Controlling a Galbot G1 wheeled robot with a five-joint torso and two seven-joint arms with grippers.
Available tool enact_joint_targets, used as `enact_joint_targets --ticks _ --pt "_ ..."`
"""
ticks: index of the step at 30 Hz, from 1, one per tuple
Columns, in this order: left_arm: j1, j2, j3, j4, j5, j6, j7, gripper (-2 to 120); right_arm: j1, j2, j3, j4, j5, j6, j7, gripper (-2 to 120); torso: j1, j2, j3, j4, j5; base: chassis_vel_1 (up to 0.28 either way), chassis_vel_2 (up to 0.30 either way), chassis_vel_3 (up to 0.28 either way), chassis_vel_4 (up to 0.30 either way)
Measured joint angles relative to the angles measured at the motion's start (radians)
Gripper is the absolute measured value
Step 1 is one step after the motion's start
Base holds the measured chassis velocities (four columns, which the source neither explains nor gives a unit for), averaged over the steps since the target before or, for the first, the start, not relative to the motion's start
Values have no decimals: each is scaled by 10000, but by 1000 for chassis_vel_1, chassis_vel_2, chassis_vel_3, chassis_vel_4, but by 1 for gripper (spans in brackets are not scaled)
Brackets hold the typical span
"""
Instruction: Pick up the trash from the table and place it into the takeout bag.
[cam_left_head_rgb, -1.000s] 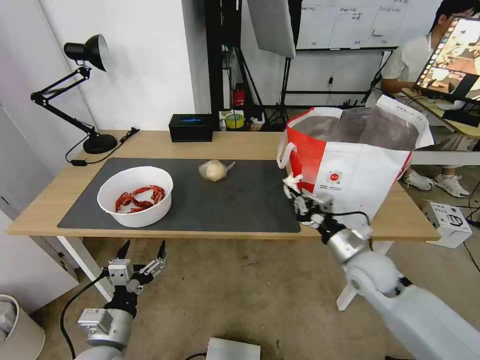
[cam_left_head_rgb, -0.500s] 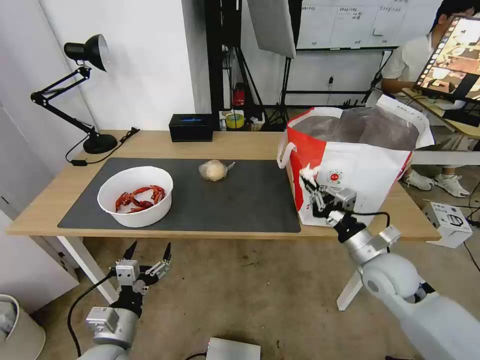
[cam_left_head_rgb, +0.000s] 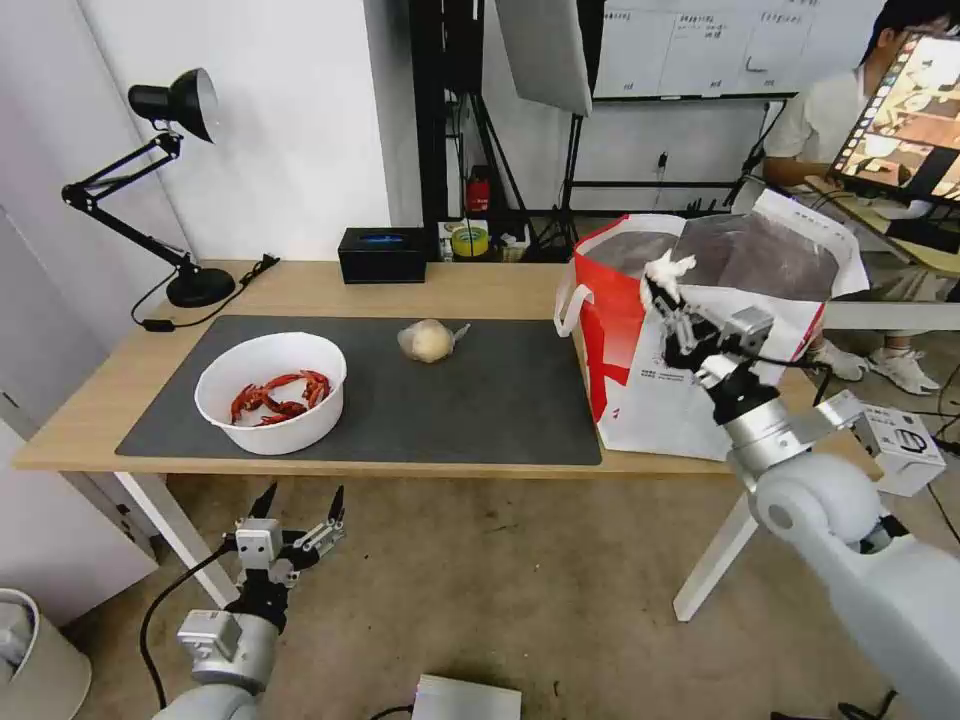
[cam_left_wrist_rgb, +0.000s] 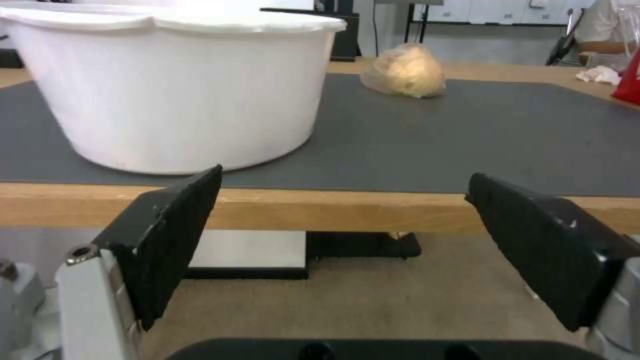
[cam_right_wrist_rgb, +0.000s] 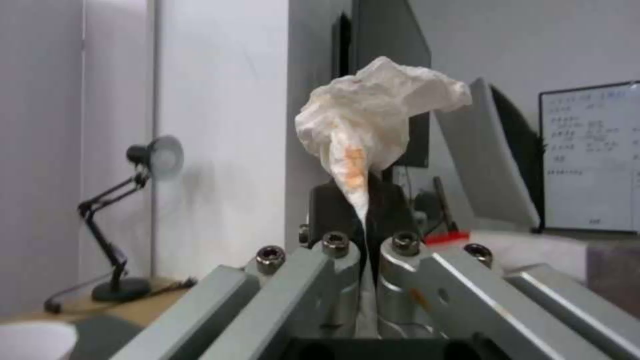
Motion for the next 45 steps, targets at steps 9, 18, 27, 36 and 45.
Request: enact_joint_targets --ticks 9,18,27,36,45 --pt "36 -17 33 -26 21 27 -14 100 769 -219 330 -112 740 -256 744 0 0 0 0 1 2 0 0 0 0" --pt "-33 -80 60 0 40 14 -15 100 2164 -1385 243 -385 2202 -2417 2468 0 0 -1 0 2 1 0 0 0 0" --pt "-168 -399 195 62 255 -7 -14 100 3748 -2649 -371 -528 4290 -4946 3257 0 0 0 0 2 0 0 0 0 0" --pt "-210 -458 242 76 331 -17 -12 100 4950 -3038 -857 -559 6262 -7113 4437 0 0 -1 0 1 1 0 0 0 0" --pt "-240 -498 229 102 311 -41 -10 100 5478 -3005 -1075 -738 7293 -8746 5338 0 0 -1 0 1 1 0 0 0 0"
